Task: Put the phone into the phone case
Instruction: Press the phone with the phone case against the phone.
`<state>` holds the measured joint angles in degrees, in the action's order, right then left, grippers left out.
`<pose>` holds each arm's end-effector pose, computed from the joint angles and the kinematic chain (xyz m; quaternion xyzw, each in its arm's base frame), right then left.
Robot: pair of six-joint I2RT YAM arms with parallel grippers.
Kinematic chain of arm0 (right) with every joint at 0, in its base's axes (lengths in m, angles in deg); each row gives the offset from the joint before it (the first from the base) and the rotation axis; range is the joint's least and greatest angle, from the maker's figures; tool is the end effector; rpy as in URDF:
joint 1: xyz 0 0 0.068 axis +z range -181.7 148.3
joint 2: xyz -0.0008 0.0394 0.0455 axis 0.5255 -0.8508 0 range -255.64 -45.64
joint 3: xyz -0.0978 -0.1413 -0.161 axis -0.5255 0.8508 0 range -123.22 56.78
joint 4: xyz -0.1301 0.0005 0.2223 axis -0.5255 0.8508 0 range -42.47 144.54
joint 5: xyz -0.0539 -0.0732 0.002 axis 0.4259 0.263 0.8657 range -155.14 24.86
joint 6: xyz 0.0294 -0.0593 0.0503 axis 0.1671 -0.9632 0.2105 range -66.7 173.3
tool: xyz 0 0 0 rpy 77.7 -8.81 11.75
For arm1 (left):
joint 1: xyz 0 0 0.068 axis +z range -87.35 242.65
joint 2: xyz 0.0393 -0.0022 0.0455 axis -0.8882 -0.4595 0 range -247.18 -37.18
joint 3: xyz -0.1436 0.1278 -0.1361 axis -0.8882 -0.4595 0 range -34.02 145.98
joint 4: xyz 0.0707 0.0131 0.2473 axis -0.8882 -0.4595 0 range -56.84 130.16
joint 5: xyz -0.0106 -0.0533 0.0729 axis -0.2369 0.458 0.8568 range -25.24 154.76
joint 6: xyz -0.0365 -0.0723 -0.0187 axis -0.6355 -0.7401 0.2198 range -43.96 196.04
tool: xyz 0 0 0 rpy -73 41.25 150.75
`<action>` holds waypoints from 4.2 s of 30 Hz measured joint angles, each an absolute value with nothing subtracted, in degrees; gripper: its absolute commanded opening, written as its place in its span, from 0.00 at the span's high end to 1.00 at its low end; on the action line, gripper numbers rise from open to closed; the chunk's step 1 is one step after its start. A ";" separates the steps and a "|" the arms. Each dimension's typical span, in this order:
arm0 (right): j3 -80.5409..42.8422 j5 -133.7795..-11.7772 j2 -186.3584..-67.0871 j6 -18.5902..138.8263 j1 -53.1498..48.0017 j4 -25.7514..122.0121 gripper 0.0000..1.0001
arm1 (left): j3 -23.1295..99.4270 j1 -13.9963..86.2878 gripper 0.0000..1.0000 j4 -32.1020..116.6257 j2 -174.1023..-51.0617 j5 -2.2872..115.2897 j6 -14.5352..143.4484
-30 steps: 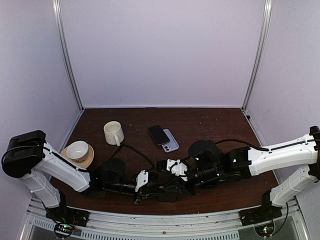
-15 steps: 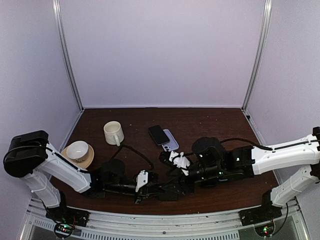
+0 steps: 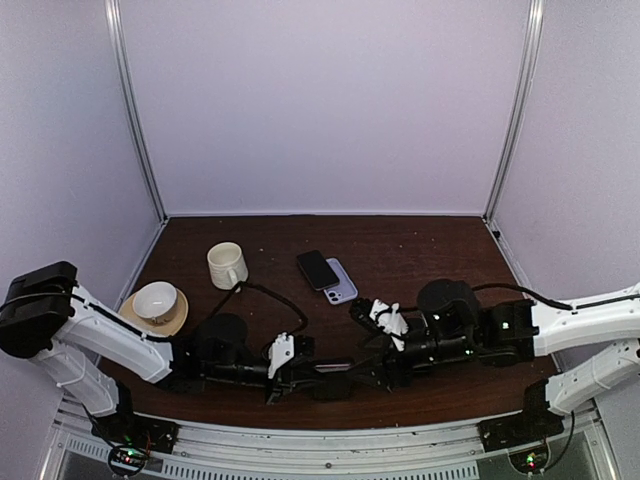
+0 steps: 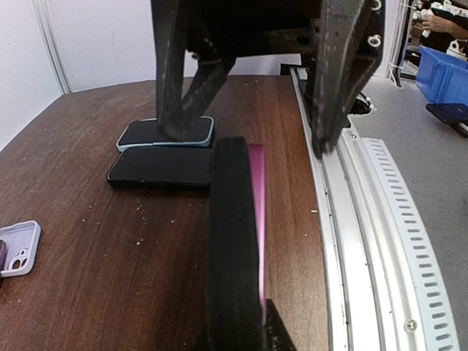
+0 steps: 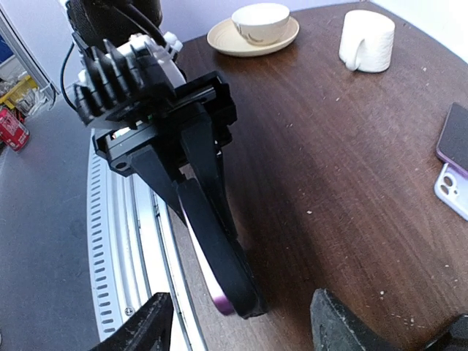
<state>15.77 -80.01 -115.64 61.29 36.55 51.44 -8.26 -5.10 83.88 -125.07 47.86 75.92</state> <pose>0.0954 0.2891 0.1826 -0.4908 0.7222 0.3820 0.3027 0.0992 -0.2981 0.1085 0.5179 0.6188 -0.4218 0.4135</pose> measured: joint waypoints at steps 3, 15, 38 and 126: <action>18.02 -78.83 -108.56 61.27 36.09 51.70 0.25 | -7.96 -5.12 1.00 79.99 -120.70 48.03 74.58; 19.01 -79.51 -94.79 59.89 35.98 50.30 0.25 | 3.85 -5.12 1.00 63.47 -103.65 46.94 72.70; 15.66 -88.47 -107.33 55.19 36.09 44.44 1.00 | 6.19 -4.64 0.90 58.90 -104.29 40.51 70.47; -29.91 -90.07 -125.08 38.28 35.80 88.09 0.96 | 10.21 -5.93 1.00 53.59 -103.54 46.57 74.58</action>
<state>-29.91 -90.07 -125.08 38.28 35.80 88.09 10.21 -5.93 53.59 -103.54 46.57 74.58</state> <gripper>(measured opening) 0.070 0.054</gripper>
